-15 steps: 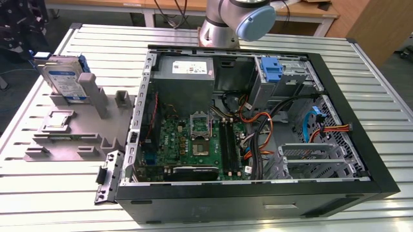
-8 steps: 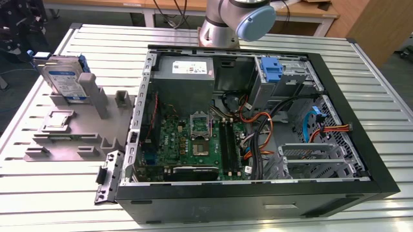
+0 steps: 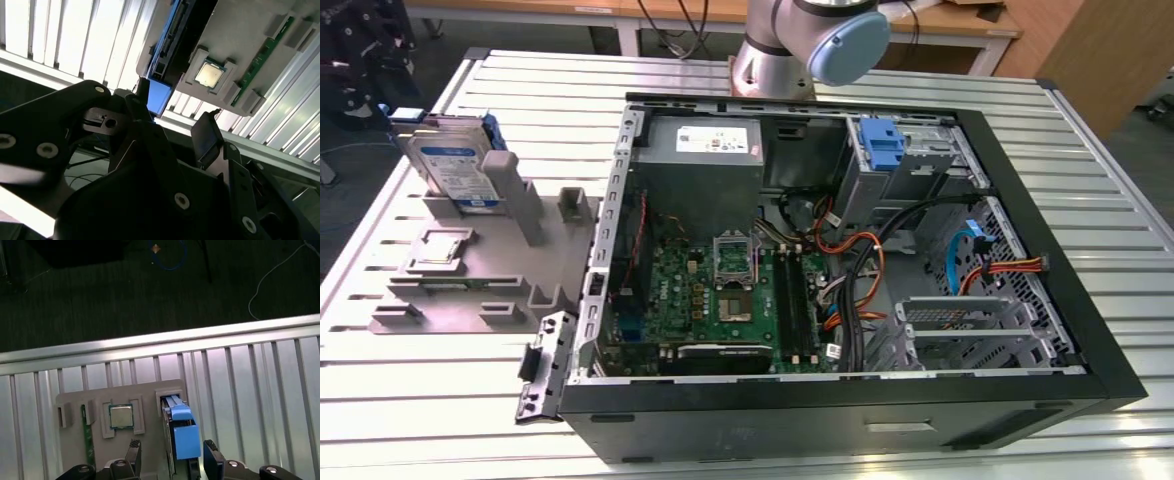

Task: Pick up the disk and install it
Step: 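Pick up the disk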

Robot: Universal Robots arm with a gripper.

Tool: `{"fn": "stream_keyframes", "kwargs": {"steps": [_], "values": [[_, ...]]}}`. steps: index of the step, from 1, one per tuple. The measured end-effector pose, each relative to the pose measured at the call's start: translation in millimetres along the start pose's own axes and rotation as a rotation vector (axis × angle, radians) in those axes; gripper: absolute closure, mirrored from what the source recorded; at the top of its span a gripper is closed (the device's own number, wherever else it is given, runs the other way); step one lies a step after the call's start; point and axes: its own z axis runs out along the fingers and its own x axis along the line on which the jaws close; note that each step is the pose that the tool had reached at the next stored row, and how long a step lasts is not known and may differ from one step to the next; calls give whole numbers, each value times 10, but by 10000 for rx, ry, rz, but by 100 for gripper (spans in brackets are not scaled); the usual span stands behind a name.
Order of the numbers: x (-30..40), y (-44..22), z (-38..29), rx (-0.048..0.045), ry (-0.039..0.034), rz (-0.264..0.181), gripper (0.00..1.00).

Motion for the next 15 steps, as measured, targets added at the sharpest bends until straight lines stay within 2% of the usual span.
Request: {"fn": "stream_keyframes", "kwargs": {"steps": [5, 9, 15], "values": [[-62, 8, 29, 11, 0, -93, 40], [-63, 8, 68, 23, 11, -584, 40], [-61, 31, 173, 42, -16, -647, 40]]}}
